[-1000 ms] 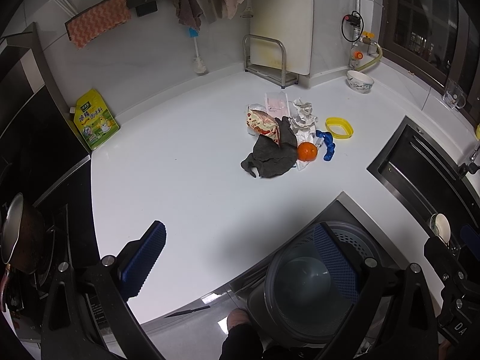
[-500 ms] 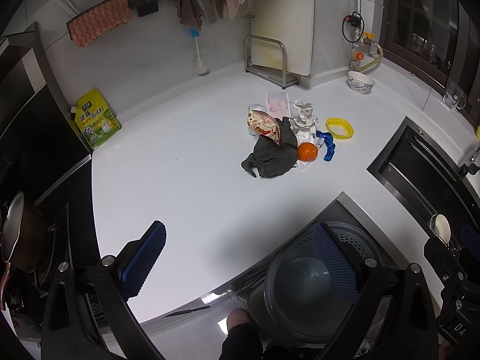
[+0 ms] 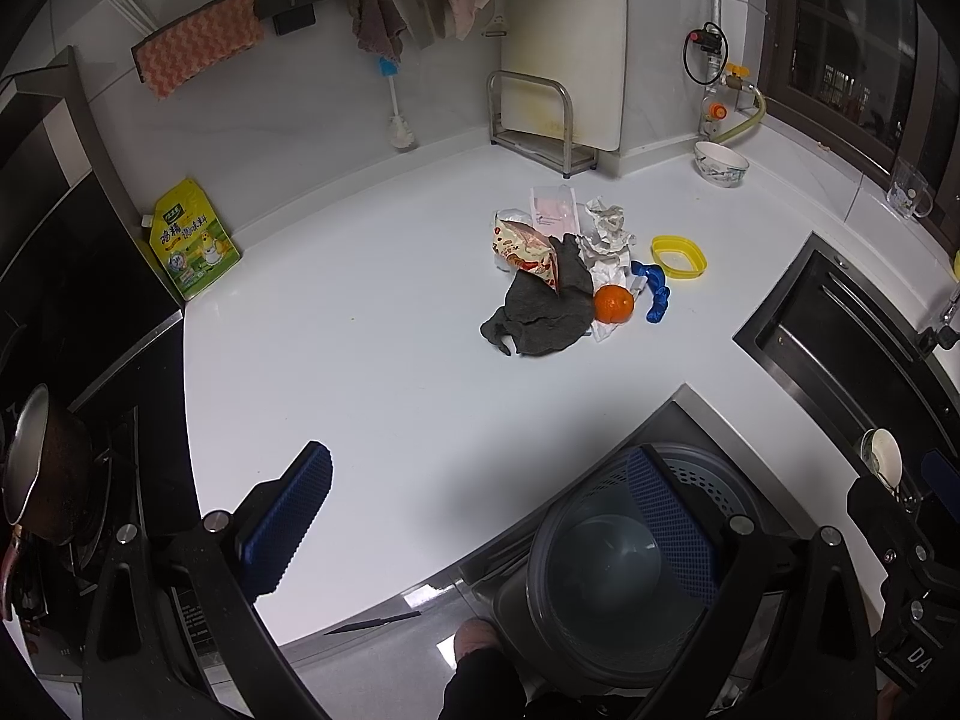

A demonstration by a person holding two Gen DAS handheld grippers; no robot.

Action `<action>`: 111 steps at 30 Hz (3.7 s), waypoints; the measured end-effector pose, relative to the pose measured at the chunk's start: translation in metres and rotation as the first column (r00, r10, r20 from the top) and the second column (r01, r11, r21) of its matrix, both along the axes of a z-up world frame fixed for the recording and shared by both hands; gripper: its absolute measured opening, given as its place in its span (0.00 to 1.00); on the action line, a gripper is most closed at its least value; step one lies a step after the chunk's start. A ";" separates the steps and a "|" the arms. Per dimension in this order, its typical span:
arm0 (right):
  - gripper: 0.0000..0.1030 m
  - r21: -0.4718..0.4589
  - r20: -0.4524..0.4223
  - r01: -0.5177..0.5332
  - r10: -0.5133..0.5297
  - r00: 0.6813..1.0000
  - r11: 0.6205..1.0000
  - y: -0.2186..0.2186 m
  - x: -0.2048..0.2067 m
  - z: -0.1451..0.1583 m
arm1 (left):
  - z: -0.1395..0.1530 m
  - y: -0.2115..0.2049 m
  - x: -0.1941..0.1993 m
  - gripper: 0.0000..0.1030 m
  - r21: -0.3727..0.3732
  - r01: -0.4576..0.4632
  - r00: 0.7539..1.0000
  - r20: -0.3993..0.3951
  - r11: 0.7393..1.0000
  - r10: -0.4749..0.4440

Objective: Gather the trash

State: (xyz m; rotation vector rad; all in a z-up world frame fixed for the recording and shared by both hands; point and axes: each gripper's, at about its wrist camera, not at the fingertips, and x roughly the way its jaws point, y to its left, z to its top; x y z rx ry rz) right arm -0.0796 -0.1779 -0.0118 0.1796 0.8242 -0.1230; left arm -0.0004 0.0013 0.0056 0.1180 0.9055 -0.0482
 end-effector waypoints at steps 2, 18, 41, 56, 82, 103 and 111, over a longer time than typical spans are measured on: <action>0.92 0.000 0.000 0.000 0.000 1.000 1.000 0.000 0.000 0.000 | 0.000 0.000 0.000 0.94 0.000 0.000 1.000 0.000 1.000 0.000; 0.92 0.009 0.000 -0.011 0.011 1.000 1.000 -0.005 0.001 0.001 | 0.000 0.000 0.000 0.94 0.001 -0.003 1.000 -0.002 1.000 0.003; 0.92 0.026 0.005 -0.151 0.151 0.989 0.988 -0.028 0.049 -0.042 | -0.025 0.028 0.034 0.94 -0.007 -0.151 0.988 0.041 0.988 0.151; 0.92 -0.049 -0.011 -0.080 0.079 0.997 0.996 -0.003 0.175 -0.091 | -0.073 0.035 0.150 0.94 -0.015 0.002 1.000 0.027 1.000 -0.001; 0.79 -0.148 -0.084 -0.129 0.118 0.989 0.980 0.024 0.270 -0.151 | -0.106 0.026 0.201 0.94 -0.045 0.097 0.995 0.012 0.994 -0.097; 0.25 0.009 -0.008 -0.172 0.172 0.985 0.985 0.012 0.251 -0.135 | -0.101 0.015 0.206 0.94 -0.081 0.107 0.994 0.013 0.991 -0.107; 0.25 0.028 0.022 -0.154 0.153 0.988 0.988 -0.001 0.240 -0.119 | -0.097 0.009 0.212 0.94 -0.115 0.111 0.994 0.010 0.987 -0.111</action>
